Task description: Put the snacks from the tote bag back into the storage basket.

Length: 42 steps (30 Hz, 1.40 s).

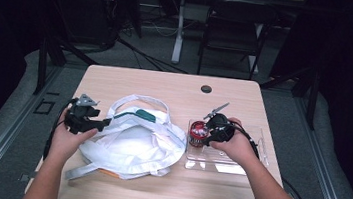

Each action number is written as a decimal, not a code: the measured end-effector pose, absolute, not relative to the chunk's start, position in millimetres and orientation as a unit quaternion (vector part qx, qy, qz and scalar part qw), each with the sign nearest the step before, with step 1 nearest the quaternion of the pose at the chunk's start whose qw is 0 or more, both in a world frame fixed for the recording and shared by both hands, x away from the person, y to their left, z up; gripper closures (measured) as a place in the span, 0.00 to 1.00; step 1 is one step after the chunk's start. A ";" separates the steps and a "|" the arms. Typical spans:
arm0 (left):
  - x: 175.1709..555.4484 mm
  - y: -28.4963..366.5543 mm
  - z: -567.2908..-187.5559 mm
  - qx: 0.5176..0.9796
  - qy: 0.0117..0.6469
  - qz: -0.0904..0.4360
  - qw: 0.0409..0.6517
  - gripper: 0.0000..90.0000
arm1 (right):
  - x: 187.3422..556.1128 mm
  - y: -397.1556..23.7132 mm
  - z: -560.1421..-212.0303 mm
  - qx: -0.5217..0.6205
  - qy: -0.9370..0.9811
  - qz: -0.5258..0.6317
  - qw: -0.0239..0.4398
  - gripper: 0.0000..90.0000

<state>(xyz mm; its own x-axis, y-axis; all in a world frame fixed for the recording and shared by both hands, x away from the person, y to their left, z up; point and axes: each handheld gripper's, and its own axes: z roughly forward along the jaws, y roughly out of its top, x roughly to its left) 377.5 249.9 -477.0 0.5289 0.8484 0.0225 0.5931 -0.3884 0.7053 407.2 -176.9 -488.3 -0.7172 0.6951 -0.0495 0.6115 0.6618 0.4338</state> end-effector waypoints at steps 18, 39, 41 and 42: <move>377.9 249.6 -478.0 0.811 0.444 0.193 0.327 0.48 | 397.7 -173.8 -490.0 0.326 0.918 0.198 0.109 0.78; 377.4 250.4 -477.6 0.810 0.446 0.192 0.328 0.48 | 397.8 -171.9 -494.0 0.329 0.920 0.187 0.103 0.79; 377.4 250.3 -477.6 0.811 0.446 0.192 0.328 0.48 | 397.1 -171.2 -494.2 0.329 0.919 0.188 0.106 0.79; 377.4 250.3 -477.6 0.811 0.445 0.193 0.328 0.48 | 396.4 -170.8 -494.9 0.332 0.917 0.193 0.107 0.79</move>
